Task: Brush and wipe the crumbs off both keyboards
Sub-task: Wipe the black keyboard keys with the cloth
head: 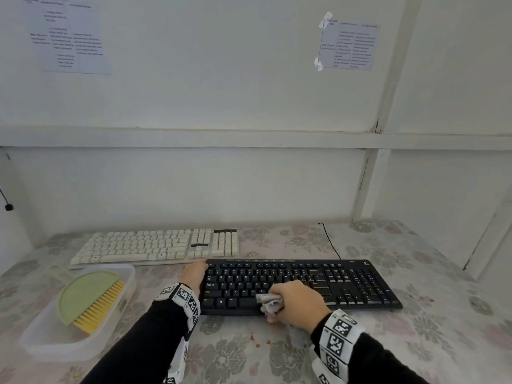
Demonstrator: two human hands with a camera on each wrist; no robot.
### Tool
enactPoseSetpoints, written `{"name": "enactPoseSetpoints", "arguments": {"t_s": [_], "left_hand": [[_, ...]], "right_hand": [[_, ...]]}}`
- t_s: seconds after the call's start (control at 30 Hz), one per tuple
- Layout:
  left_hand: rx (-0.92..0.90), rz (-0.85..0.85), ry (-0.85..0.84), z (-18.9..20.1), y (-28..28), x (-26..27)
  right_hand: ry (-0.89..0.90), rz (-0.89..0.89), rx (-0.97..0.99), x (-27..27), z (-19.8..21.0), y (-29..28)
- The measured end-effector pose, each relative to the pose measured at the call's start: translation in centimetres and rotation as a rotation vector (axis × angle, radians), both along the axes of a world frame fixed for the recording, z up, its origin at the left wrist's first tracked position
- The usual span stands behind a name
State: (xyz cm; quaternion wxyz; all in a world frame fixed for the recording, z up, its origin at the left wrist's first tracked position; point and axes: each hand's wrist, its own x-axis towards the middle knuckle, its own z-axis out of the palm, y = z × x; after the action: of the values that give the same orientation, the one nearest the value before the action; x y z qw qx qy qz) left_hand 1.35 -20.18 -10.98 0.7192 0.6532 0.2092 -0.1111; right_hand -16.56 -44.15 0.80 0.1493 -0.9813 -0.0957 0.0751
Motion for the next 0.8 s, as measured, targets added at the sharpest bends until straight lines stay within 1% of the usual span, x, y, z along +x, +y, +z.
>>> {"name": "enactPoseSetpoints", "arguments": {"t_s": [0.07,0.17,0.3,0.4,0.47,0.5,0.53,0.6,0.73,0.8], "left_hand": [[0.011,-0.022,-0.007,2.0,-0.7,-1.7],[0.004,-0.021,-0.026,2.8,-1.0,-2.4],[0.020,-0.021,-0.032,2.1,-0.6,-1.7],[0.051,-0.040,-0.045,1.0,-0.2,-0.9],[0.079,-0.039,-0.059,0.8,-0.2,-0.9],[0.086,-0.036,-0.057,1.2,-0.4,-1.3],[0.087,-0.037,-0.053,1.6,-0.6,-1.6],[0.071,-0.032,-0.050,2.0,-0.8,-2.0],[0.030,-0.028,-0.066,2.1,-0.9,-2.5],[0.014,-0.029,-0.076,2.2,-0.8,-2.7]], "right_hand": [[-0.040,-0.078,-0.043,-0.1,-0.7,-1.3],[-0.049,-0.207,-0.077,0.0,-0.8,-4.9],[-0.087,-0.364,-0.136,-0.3,-0.7,-11.2],[-0.091,-0.490,-0.188,0.1,-1.8,-15.6],[-0.077,-0.574,-0.184,0.4,-2.5,-17.4],[-0.078,-0.585,-0.181,0.5,-2.4,-17.6],[-0.094,-0.568,-0.159,0.5,-2.1,-17.1],[-0.115,-0.469,-0.104,0.6,-1.3,-14.8],[-0.044,-0.237,-0.013,1.1,-1.2,-8.7],[-0.033,-0.200,0.013,1.0,-1.3,-6.4]]}}
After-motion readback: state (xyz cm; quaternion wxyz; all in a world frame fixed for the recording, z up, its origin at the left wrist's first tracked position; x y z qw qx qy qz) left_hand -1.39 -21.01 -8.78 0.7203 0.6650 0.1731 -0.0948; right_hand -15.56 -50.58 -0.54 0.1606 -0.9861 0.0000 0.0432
